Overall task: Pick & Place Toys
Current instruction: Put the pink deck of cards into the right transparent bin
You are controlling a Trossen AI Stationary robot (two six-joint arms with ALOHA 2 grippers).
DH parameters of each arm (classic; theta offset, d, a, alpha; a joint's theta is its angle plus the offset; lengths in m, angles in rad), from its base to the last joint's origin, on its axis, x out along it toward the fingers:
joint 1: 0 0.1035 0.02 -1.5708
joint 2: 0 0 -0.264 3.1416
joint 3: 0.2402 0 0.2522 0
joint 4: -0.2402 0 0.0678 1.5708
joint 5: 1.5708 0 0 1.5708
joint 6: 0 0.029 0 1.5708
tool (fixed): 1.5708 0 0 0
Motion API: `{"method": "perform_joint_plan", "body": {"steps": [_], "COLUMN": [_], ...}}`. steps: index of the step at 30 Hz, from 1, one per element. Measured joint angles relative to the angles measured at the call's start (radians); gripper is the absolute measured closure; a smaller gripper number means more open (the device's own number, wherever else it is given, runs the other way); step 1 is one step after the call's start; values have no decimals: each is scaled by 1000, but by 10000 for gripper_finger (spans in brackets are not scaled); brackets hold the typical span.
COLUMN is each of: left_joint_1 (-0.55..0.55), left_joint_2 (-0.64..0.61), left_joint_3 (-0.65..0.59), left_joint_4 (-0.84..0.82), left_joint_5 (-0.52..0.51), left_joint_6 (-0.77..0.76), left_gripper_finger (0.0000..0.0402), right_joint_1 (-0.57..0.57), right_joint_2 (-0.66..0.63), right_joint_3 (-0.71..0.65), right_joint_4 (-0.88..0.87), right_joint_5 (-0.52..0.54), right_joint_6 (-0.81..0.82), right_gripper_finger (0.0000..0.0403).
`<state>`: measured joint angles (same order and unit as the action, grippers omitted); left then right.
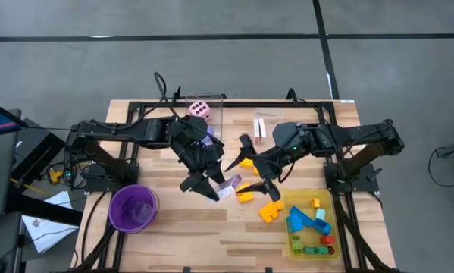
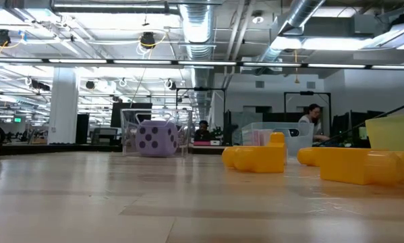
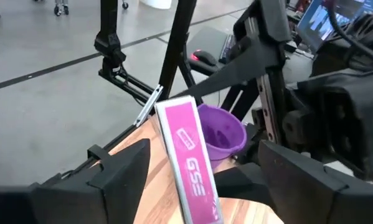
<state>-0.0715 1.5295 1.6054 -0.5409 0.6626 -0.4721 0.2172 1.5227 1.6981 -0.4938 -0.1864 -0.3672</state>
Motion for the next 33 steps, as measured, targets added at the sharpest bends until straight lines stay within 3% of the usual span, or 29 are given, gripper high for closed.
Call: {"method": "perform_joint_plan", "body": {"steps": [14,23,33], "left_joint_1": [0,0,21], "left_joint_2": [1,1,1], "left_joint_3": [0,1,2], "left_joint_4": [12,14,-22], "left_joint_5": [0,14,0], "left_joint_6": [0,-2,41], "left_gripper_finger": [88,85,47], "right_joint_1": [-2,-9,-11], "right_joint_2": [34,35,23], "right_joint_3": [-1,-1,-2], "right_joint_4": [-8,14,-14], "right_joint_5": [-27,-32,-50], "right_joint_6": [11,-6,8], "right_gripper_finger": [204,342,345]}}
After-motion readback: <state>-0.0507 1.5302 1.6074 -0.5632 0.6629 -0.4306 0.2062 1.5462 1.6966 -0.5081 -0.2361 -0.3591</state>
